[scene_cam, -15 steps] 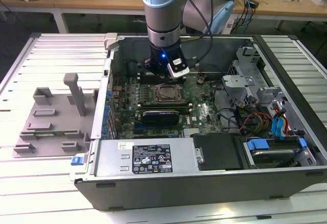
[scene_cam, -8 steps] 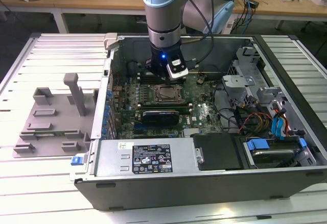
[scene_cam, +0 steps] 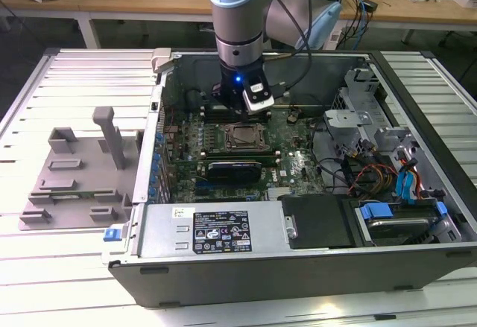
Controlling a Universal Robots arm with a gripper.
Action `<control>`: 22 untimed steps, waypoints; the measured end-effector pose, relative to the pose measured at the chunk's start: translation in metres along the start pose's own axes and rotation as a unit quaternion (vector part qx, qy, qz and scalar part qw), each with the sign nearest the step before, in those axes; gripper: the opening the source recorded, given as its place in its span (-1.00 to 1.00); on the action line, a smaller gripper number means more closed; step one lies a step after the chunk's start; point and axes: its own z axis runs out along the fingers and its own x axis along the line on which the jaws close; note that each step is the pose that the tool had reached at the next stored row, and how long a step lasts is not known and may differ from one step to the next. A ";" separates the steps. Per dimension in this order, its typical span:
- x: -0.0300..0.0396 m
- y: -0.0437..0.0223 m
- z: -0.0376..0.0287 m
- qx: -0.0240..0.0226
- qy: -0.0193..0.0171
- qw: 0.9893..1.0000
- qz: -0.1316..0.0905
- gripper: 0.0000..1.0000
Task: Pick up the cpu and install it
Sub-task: 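Install the first cpu locking lever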
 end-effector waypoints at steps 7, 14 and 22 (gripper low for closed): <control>0.0006 0.0022 0.0009 0.000 -0.002 1.000 0.000 -0.79; 0.0013 -0.0005 0.0011 -0.006 -0.008 1.000 -0.001 -0.79; 0.0061 -0.0027 0.0034 -0.018 -0.020 1.000 -0.002 -0.79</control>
